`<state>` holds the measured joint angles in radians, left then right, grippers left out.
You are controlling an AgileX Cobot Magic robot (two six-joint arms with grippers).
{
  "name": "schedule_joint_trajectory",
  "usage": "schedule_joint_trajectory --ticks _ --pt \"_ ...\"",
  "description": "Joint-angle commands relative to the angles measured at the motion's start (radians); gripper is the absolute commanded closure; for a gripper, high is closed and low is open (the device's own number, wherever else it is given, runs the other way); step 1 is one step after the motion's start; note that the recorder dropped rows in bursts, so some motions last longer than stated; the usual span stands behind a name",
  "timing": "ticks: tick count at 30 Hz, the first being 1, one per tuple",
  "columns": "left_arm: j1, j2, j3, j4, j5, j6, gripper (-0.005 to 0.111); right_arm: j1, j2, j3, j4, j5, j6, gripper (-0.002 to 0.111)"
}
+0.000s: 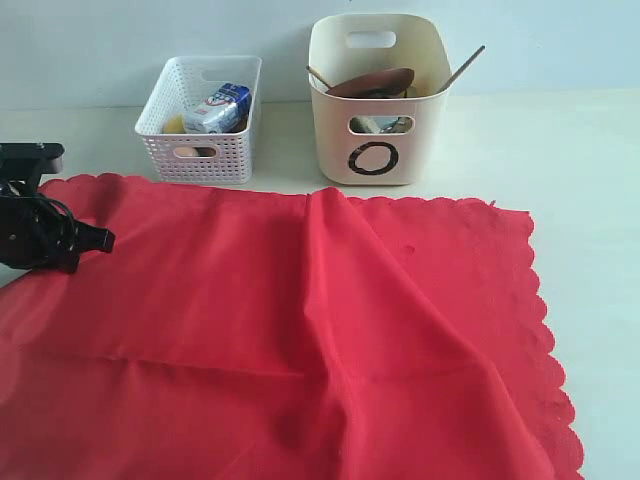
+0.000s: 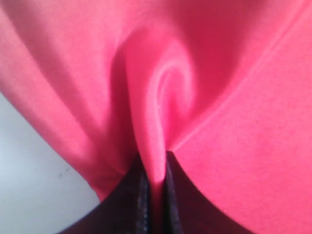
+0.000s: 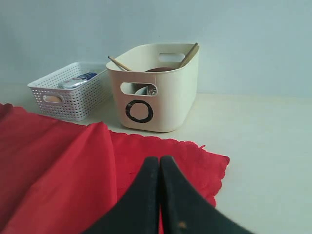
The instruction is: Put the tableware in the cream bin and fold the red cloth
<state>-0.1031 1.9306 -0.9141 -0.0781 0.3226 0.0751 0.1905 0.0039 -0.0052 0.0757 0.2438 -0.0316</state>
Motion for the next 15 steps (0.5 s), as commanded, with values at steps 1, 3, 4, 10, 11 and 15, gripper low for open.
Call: schedule_joint_trajectory --ticks 1,3,4,10,11,15 --pt "0.002 0.026 0.033 0.009 0.116 -0.007 0.107 0.002 -0.004 0.005 0.001 -0.013 -0.001 0.108" --pt "0.002 0.026 0.033 0.009 0.116 -0.007 0.107 0.002 -0.004 0.005 0.001 -0.042 -0.001 0.108" --pt "0.002 0.026 0.033 0.009 0.116 -0.007 0.107 0.002 -0.004 0.005 0.001 -0.069 -0.001 0.108" --pt "0.002 0.026 0.033 0.009 0.116 -0.007 0.107 0.002 -0.004 0.005 0.004 -0.319 0.088 0.108" --pt "0.002 0.026 0.033 0.009 0.120 -0.008 0.107 0.002 -0.004 0.005 0.004 -0.355 0.122 0.108" --pt "0.002 0.026 0.033 0.009 0.122 -0.008 0.107 0.002 -0.004 0.005 0.004 -0.380 0.157 0.108"
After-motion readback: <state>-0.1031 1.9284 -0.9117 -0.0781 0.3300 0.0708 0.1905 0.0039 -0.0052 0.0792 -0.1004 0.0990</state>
